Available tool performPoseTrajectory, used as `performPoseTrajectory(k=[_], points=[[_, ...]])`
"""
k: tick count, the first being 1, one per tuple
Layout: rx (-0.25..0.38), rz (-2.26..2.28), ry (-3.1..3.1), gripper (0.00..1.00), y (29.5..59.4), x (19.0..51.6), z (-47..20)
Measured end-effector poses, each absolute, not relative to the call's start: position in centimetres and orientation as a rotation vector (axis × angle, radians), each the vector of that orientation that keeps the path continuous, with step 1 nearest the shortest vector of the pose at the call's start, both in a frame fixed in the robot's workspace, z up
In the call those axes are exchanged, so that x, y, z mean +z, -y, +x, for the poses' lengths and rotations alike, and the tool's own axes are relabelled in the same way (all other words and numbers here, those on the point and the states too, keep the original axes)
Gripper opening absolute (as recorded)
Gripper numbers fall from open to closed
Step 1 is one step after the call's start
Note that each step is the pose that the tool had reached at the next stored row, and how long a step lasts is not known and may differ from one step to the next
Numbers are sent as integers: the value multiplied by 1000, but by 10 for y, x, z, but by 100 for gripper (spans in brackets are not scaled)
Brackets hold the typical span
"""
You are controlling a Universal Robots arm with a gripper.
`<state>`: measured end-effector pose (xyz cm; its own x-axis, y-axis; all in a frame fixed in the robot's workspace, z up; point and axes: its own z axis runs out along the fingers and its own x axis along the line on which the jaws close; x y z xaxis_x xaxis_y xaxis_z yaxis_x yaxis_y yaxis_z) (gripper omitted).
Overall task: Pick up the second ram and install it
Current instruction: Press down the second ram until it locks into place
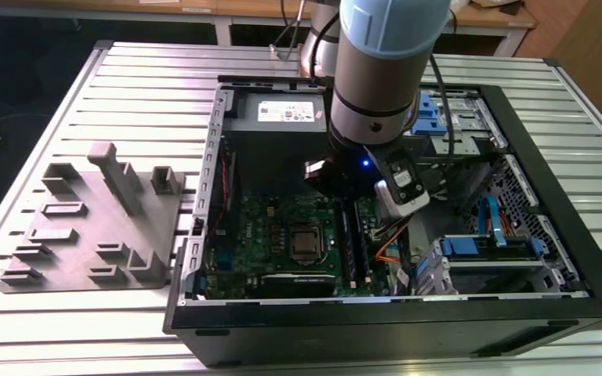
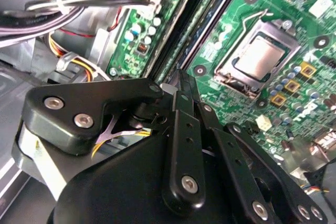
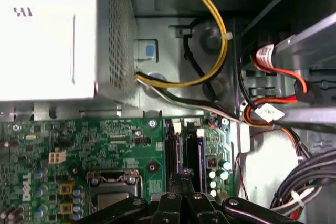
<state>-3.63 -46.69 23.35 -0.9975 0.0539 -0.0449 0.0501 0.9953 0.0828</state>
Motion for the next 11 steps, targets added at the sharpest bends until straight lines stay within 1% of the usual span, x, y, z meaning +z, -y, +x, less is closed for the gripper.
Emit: performPoseTrajectory(k=[5,11], points=[[127,81,-3091,7,460,233,-36],[127,81,-3091,7,464,233,-36]])
